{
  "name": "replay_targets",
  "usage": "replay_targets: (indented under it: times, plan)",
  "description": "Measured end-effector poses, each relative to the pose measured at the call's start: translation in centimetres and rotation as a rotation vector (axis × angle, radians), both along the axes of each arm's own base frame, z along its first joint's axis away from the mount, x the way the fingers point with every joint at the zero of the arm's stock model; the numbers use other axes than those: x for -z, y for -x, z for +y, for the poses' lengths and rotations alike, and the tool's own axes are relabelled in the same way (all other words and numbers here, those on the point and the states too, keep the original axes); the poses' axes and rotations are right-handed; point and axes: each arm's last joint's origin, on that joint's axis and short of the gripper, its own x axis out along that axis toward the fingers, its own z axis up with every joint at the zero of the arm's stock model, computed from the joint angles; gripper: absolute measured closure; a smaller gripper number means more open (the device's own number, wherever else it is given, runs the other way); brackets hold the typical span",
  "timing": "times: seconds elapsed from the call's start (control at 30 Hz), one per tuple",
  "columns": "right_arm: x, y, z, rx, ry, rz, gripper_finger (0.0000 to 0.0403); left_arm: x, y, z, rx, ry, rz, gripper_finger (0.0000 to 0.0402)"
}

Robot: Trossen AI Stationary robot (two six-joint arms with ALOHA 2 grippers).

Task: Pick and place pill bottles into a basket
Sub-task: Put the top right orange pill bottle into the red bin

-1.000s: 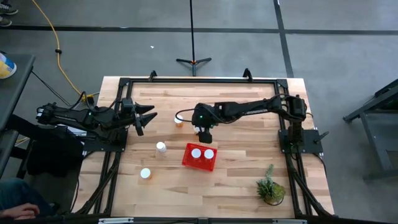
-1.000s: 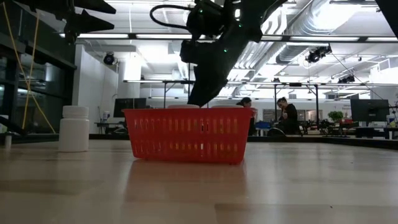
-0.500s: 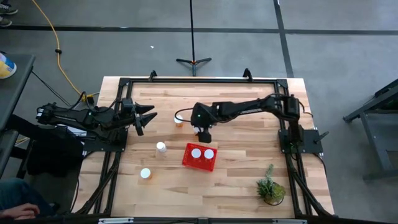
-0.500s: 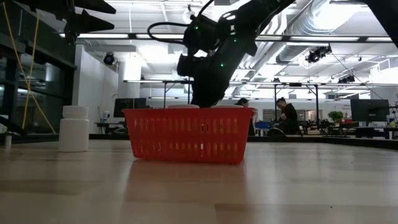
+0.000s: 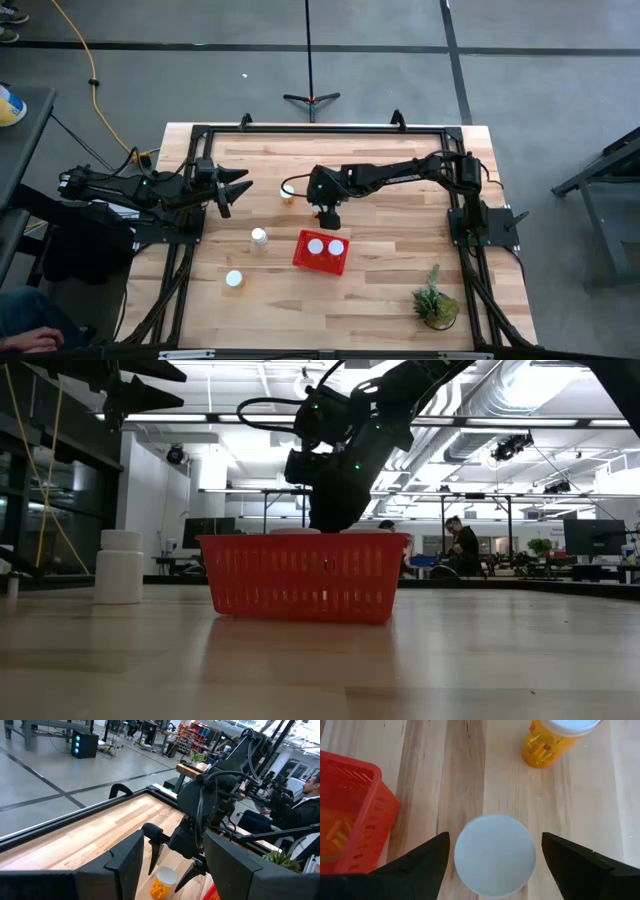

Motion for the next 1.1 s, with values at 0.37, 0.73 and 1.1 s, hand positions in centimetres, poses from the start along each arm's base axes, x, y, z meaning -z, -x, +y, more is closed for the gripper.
replay_targets:
  times: [0.37,0.73,1.1]
  plan:
    - [1.2,-0.2,-0.1,0.011,-0.007,0.023,0.01,0.0,0.0,0.0,-0.002,0.019,-0.009,0.0163]
    - [1.2,-0.2,-0.2,0.036,0.017,0.028,0.0101,0.0,0.0,0.0,-0.002,0.02,-0.009,0.0163]
    - [1.2,-0.2,-0.2,0.091,-0.017,0.03,0.0102,0.0,0.0,0.0,-0.003,0.019,-0.008,0.0163]
